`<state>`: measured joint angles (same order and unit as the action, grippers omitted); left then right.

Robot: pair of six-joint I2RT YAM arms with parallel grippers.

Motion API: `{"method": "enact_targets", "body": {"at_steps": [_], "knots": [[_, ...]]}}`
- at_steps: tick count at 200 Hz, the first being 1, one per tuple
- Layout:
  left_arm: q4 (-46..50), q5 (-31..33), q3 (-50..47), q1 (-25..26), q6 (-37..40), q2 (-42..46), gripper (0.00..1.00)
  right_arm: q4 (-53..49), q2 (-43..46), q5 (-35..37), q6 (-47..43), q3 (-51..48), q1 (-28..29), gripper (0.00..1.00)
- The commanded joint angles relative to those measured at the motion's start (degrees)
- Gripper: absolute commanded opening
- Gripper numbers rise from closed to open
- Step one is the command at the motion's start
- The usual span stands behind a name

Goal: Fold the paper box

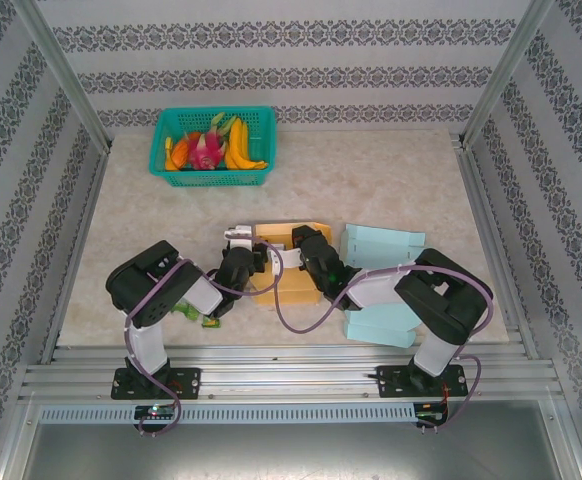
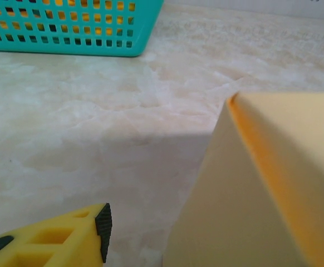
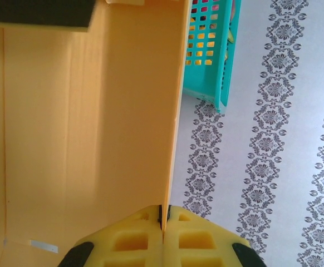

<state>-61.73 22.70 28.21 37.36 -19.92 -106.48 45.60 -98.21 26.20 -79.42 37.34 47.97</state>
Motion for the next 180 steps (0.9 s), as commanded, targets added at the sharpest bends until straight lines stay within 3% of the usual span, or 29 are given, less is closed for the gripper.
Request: {"method": "enact_targets", "body": {"at_steps": [1, 43, 116, 154, 171, 180], "knots": [[0.4, 0.7, 1.0, -1.0, -1.3, 1.8, 0.51, -4.0, -2.6, 1.5, -1.7, -0.5, 1.0, 0.0], [1.9, 6.5, 0.8, -1.0, -2.5, 2.7, 0.46, -4.0, -3.1, 1.7, -1.9, -0.2, 1.2, 0.0], [13.3, 21.3, 3.3, -0.8, -7.2, 2.3, 0.19, -4.1, -2.6, 2.2, -1.5, -0.4, 1.1, 0.0], [16.0, 22.6, 4.7, -0.8, -7.3, 1.1, 0.15, -4.1, -2.9, 2.3, -1.3, -0.2, 1.1, 0.0], [12.1, 19.1, 3.9, -0.8, -5.2, 0.8, 0.15, -4.1, -3.1, 2.2, -1.3, -0.1, 1.1, 0.0], [9.8, 16.6, 3.5, -0.8, -3.6, 0.5, 0.1, -3.9, -3.3, 2.4, -1.2, 0.1, 1.1, 0.0]]}}
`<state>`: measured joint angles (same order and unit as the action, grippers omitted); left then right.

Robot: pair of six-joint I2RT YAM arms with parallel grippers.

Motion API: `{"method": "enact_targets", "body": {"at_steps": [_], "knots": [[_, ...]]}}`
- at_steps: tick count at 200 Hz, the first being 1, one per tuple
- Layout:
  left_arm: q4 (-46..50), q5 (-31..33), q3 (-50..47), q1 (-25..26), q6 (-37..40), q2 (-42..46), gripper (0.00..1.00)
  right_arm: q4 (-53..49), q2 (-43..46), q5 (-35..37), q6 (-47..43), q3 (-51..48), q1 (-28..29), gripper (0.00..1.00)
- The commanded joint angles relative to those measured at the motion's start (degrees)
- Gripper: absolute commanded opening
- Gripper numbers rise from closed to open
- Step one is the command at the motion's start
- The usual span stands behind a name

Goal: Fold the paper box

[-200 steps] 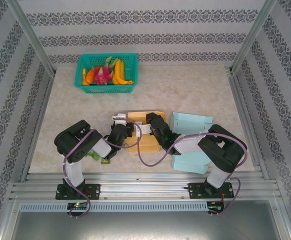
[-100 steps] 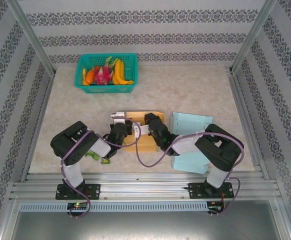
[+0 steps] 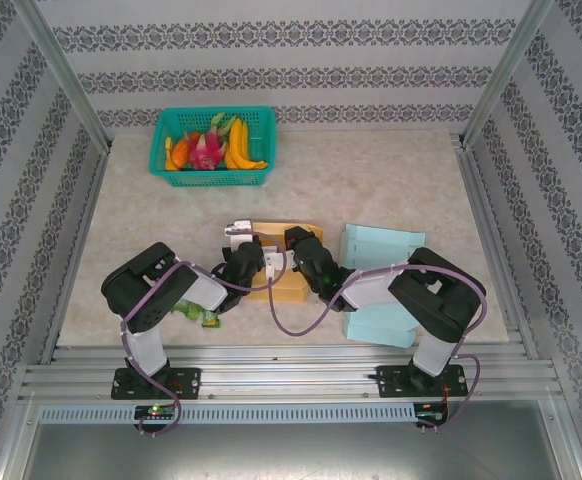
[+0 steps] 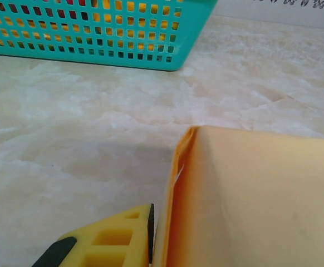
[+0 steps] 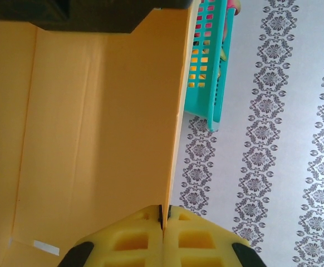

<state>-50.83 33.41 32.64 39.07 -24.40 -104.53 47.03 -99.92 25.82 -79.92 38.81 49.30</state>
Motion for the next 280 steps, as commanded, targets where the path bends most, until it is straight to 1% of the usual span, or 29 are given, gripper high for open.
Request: {"method": "enact_targets", "body": {"at_steps": [1, 11, 18, 40, 106, 116, 131, 168, 198, 214, 237, 253, 267, 280], "knots": [[-1.3, 5.6, -1.0, -2.5, 1.0, -1.5, 0.1, -5.3, -1.6, 2.7, -0.7, -1.4, -0.3, 0.0], [-2.7, 3.7, -1.0, -2.5, 2.1, -1.7, 0.03, -4.5, -1.8, 2.9, -0.5, -1.5, -0.3, 0.0], [-3.4, 2.5, -1.1, -2.5, 2.9, -1.8, 0.01, -4.5, -1.9, 3.0, -0.4, -1.5, -0.3, 0.01], [-3.6, 0.9, -0.8, -2.5, 3.8, -1.8, 0.01, -4.5, -1.1, 2.3, 0.9, -1.6, -0.3, 0.06], [-3.9, 0.0, -0.9, -2.5, 5.4, -1.6, 0.0, -4.5, 3.6, -1.3, 6.8, -3.1, -0.7, 0.33], [-4.1, -0.2, -1.0, -2.5, 5.7, -1.7, 0.0, -4.5, 4.4, -1.9, 7.9, -3.4, -0.6, 0.36], [-4.5, -0.2, -1.3, -2.5, 6.0, -1.7, 0.0, -4.6, 6.0, -3.2, 10.2, -3.9, -0.5, 0.4], [-5.9, -0.9, -2.2, -2.5, 6.9, -1.6, 0.0, -6.0, 11.3, -5.2, 15.2, -6.3, -0.2, 0.56], [-6.3, -1.1, -2.5, -2.5, 7.2, -1.5, 0.0, -8.0, 16.7, -7.4, 21.9, -10.0, 0.3, 0.57], [-6.6, -1.4, -2.7, -2.5, 7.4, -1.5, 0.0, -9.8, 20.6, -7.1, 26.6, -11.3, 0.7, 0.58], [-7.8, -2.1, -3.5, -2.5, 7.6, -1.5, 0.0, -14.8, 28.1, -7.1, 37.9, -11.7, 1.0, 0.58], [-8.3, -2.6, -3.8, -2.5, 7.5, -1.6, 0.0, -16.0, 32.1, -7.6, 43.0, -13.2, 1.0, 0.58], [-8.4, -3.3, -4.0, -2.5, 7.3, -1.3, 0.0, -16.2, 34.7, -6.2, 46.8, -14.3, 1.0, 0.59], [-8.5, -4.0, -4.4, -2.5, 7.1, -0.6, 0.0, -18.1, 37.6, -4.5, 53.7, -13.9, 1.0, 0.58]]}}
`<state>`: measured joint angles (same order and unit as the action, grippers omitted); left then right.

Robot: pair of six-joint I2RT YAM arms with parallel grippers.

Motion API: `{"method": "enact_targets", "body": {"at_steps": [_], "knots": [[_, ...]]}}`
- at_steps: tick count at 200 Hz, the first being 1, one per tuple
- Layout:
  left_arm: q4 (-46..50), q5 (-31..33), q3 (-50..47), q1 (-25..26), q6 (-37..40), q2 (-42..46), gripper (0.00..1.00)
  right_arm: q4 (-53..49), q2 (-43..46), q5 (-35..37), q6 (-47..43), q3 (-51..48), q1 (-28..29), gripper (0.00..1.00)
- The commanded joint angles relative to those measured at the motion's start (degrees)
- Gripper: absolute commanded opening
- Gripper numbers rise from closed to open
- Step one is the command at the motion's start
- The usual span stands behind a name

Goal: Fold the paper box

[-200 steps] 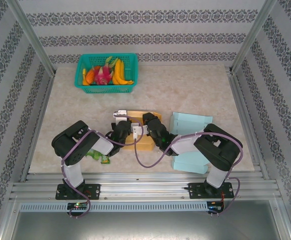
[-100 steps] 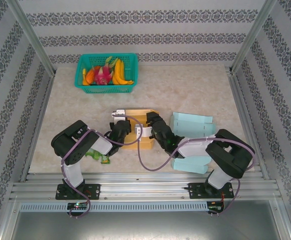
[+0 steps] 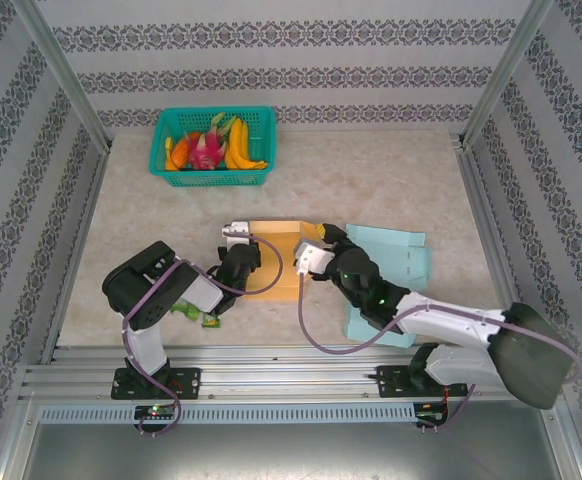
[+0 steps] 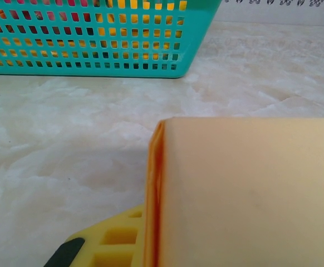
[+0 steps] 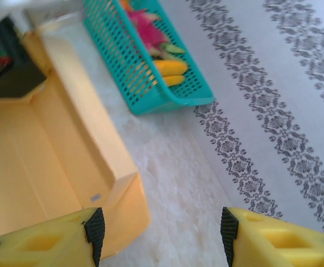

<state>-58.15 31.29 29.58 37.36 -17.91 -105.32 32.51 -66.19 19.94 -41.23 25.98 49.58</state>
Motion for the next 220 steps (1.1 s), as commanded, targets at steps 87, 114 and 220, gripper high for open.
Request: {"method": "enact_targets", "body": {"at_steps": [87, 114, 220], "knots": [[-1.1, -2.5, -1.7, -0.8, 0.2, 1.3, 0.0, -19.1, 0.8, -6.4, 61.8, 14.6, -1.2, 0.64], [-1.1, -2.4, -1.9, -0.8, 0.0, 1.7, 0.0, -20.3, -5.1, -10.1, 67.2, 18.6, -1.7, 0.62], [-2.0, -1.7, -2.7, -0.7, 0.0, 2.0, 0.0, -18.2, -17.6, -19.1, 77.7, 20.8, -9.1, 0.62]]}}
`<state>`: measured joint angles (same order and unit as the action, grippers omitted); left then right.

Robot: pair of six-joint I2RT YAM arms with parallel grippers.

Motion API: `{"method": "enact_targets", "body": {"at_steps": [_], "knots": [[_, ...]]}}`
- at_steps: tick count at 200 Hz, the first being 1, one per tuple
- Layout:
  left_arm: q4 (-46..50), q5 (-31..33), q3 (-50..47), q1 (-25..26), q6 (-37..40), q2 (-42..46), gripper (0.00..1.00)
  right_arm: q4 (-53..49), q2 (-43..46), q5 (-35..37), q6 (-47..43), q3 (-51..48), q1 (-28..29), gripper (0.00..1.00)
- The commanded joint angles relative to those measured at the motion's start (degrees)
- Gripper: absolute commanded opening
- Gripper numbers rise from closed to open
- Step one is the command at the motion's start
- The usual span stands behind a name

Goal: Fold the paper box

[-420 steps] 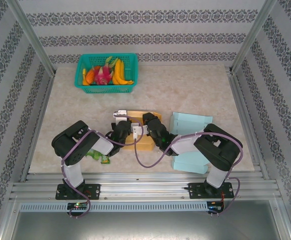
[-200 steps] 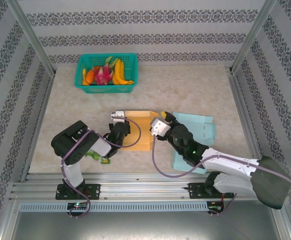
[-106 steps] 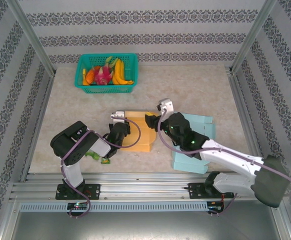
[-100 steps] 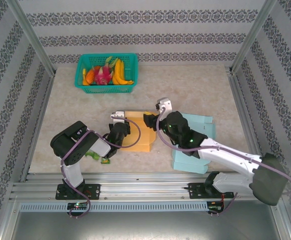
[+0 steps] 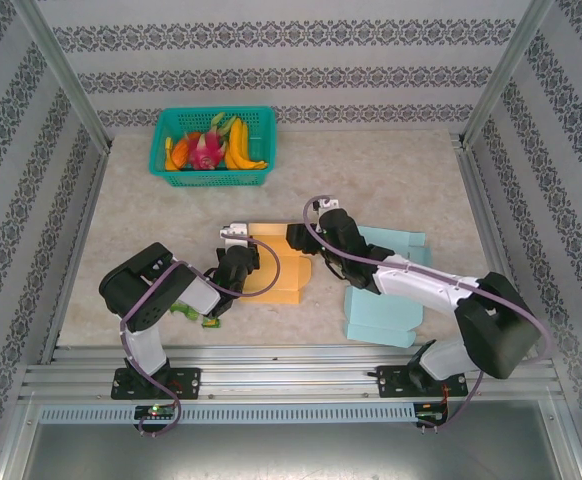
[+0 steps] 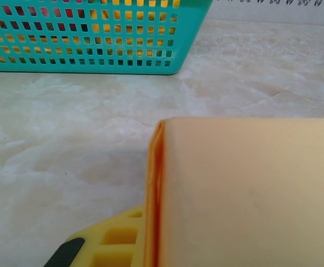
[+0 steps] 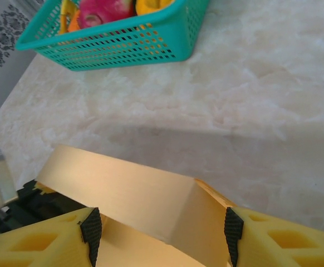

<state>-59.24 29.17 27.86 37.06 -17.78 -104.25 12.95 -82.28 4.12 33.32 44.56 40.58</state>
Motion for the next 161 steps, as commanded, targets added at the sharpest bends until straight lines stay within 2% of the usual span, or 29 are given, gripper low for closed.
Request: {"method": "enact_targets", "body": {"at_steps": [1, 94, 134, 161], "knots": [[-0.9, 0.4, -1.0, -0.4, -0.1, 1.0, 0.0, 1.4, -1.6, -3.4, 3.1, 2.1, -0.1, 0.61], [-0.1, 0.8, -0.4, 0.7, 0.5, 1.8, 0.0, 2.5, -5.2, -7.6, 6.3, 4.5, 0.5, 0.61], [0.3, 1.8, -0.5, 1.0, 0.4, 2.1, 0.0, 2.0, -3.7, -6.5, 5.3, 3.7, 1.1, 0.61], [1.3, 3.0, -0.4, 1.0, 0.1, 2.1, 0.0, -0.2, -0.5, -2.5, 2.8, 2.1, 1.6, 0.6]]}}
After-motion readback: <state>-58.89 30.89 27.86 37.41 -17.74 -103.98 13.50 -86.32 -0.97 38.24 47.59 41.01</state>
